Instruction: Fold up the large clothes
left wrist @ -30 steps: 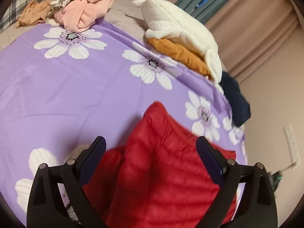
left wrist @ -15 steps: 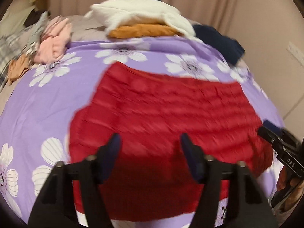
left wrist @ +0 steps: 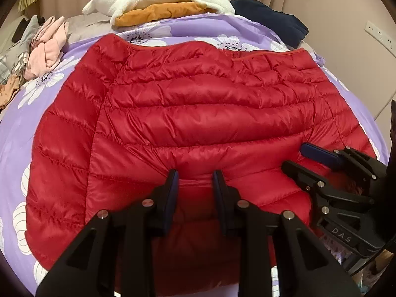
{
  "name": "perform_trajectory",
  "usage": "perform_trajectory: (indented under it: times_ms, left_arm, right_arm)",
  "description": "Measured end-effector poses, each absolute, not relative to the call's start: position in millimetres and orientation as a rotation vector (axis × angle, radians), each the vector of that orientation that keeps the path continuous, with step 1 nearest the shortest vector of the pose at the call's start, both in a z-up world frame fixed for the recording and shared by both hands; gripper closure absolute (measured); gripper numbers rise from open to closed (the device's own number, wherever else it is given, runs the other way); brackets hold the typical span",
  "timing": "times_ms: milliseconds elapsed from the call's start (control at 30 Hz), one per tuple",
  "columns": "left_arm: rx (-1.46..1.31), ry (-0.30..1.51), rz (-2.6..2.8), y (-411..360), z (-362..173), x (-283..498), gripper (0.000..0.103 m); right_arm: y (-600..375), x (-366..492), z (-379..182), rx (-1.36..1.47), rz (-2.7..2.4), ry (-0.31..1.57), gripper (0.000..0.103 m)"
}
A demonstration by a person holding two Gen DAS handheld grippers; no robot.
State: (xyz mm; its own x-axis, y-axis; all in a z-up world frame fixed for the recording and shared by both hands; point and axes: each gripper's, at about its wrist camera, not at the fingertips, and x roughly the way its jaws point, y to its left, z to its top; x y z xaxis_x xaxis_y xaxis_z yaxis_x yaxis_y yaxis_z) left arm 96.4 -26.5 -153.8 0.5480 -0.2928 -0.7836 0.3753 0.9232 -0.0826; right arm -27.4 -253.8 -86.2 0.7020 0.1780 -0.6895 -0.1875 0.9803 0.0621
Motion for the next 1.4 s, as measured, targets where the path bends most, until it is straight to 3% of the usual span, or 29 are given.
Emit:
perform_trajectory:
  times_ms: [200,500,867,1400]
  left_arm:
    - [0.065,0.928,-0.405,-24,-142,96,0.074]
    - [-0.013,0.833,-0.301,31,-106,85,0.067]
    - [-0.175,0.95,-0.298,52,-153,101,0.067]
    - [-0.188,0.935,-0.284,81,-135,65,0.067]
  right_arm:
    - [-259,-35,-71,0.027,0.226,0.777,0.059]
    - [-315,-72,-28,0.101,0.12,0.64,0.059]
    - [-352,-56,-90,0.243,0.031,0.782,0.059]
    - [-348,-100,-52,0.148,0.067,0.746,0.059]
